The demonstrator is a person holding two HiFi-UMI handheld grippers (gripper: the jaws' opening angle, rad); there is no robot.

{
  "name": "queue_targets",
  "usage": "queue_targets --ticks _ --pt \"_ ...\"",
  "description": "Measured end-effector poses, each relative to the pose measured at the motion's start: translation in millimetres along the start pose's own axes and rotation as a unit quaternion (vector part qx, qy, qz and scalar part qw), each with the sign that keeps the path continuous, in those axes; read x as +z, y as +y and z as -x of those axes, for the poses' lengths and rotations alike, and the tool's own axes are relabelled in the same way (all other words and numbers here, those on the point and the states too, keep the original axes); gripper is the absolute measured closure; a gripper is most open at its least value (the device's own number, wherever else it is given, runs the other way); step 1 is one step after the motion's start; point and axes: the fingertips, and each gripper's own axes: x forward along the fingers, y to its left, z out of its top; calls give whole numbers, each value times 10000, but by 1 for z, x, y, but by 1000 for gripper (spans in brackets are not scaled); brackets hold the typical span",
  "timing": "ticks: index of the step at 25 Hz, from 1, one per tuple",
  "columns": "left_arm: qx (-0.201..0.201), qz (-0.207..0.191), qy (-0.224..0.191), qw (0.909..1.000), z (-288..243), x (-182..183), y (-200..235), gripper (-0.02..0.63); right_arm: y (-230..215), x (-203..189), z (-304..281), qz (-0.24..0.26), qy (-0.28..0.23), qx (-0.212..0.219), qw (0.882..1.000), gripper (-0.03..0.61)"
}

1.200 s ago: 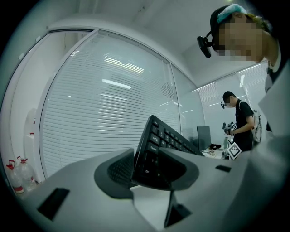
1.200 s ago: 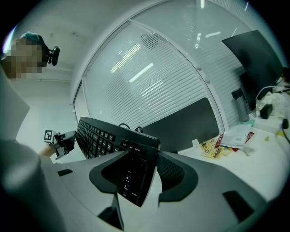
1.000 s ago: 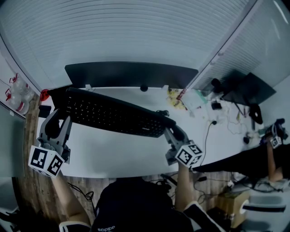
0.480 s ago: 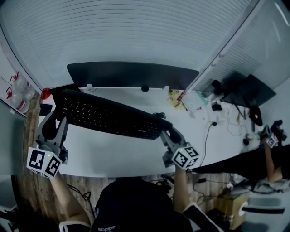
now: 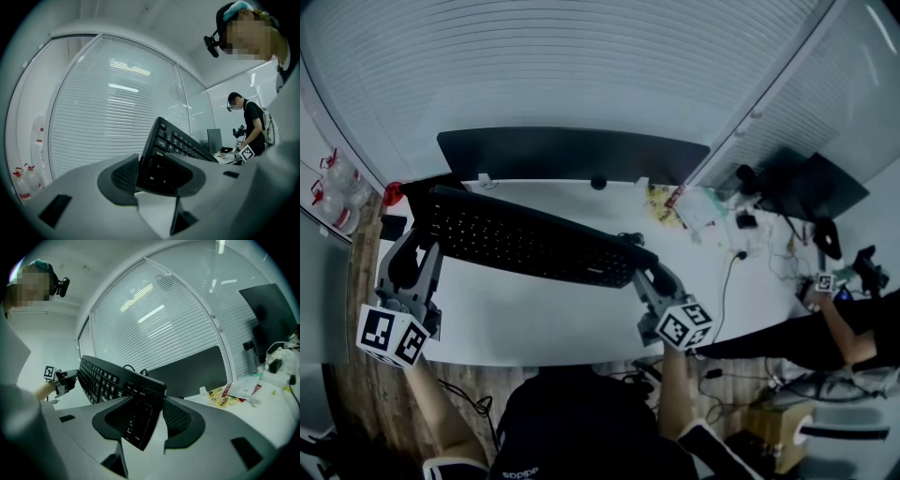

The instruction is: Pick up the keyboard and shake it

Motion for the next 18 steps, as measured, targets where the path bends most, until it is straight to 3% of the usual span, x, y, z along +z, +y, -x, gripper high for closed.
queue_targets --ticks 18 --pt "-16 15 35 10000 -7 -1 0 446 -7 2 -2 29 24 -66 10000 398"
